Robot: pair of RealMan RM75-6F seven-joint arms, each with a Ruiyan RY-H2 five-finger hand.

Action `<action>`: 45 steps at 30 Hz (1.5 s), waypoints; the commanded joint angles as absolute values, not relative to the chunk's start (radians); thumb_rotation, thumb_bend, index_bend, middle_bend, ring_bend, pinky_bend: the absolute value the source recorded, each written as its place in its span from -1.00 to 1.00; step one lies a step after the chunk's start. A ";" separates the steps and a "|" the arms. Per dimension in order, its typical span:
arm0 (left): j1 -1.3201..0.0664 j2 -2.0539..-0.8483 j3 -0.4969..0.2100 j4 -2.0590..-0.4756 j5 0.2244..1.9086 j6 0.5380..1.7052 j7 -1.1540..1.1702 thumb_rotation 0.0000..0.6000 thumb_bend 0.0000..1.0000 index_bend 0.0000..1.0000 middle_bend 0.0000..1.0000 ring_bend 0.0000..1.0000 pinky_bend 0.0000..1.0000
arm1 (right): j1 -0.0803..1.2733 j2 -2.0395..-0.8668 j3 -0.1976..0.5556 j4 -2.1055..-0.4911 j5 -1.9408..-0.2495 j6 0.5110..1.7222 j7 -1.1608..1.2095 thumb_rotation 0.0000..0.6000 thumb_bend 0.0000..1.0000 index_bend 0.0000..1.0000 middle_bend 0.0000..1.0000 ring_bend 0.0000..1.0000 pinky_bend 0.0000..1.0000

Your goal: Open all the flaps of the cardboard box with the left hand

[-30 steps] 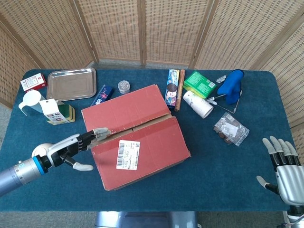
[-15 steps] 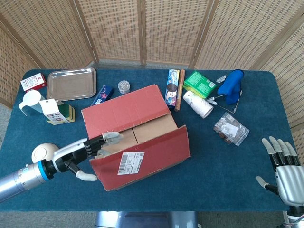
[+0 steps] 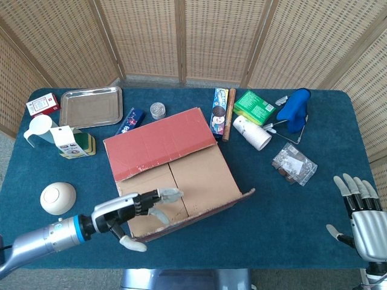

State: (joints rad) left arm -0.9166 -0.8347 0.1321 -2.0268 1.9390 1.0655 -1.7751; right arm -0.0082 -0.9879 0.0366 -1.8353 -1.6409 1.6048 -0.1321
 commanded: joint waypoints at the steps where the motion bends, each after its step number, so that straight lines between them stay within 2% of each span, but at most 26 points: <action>1: -0.928 -0.874 0.138 -2.038 1.922 1.037 -1.745 1.00 -0.78 -0.92 -1.00 -0.97 -0.44 | -0.008 -0.987 0.037 -1.835 -1.641 1.605 -0.132 1.00 -1.00 -1.00 -1.00 -1.00 -0.95; 10: -0.951 -0.942 0.156 -2.050 1.891 0.985 -1.675 1.00 -0.77 -0.92 -1.00 -0.97 -0.44 | -0.009 -0.985 0.035 -1.837 -1.644 1.606 -0.128 1.00 -1.00 -1.00 -1.00 -1.00 -0.95; 16: -0.945 -0.905 0.160 -2.058 1.847 0.984 -1.589 1.00 -0.77 -0.92 -1.00 -0.97 -0.45 | -0.009 -0.983 0.035 -1.837 -1.647 1.606 -0.124 1.00 -1.00 -1.00 -1.00 -1.00 -0.95; 26: -0.928 -0.880 0.171 -2.015 1.734 0.901 -1.439 1.00 -0.76 -0.91 -1.00 -0.97 -0.46 | -0.010 -0.986 0.032 -1.840 -1.650 1.606 -0.134 1.00 -1.00 -1.00 -1.00 -1.00 -0.95; 36: -0.899 -0.858 0.115 -2.039 1.578 0.850 -1.167 1.00 -0.76 -0.88 -1.00 -0.98 -0.68 | -0.007 -0.988 0.031 -1.839 -1.646 1.597 -0.139 1.00 -1.00 -1.00 -1.00 -1.00 -0.95; 45: -0.895 -0.856 0.079 -2.064 1.469 0.766 -1.017 1.00 -0.76 -0.88 -1.00 -1.00 -0.86 | -0.008 -0.983 0.032 -1.841 -1.646 1.600 -0.127 1.00 -1.00 -1.00 -1.00 -1.00 -0.95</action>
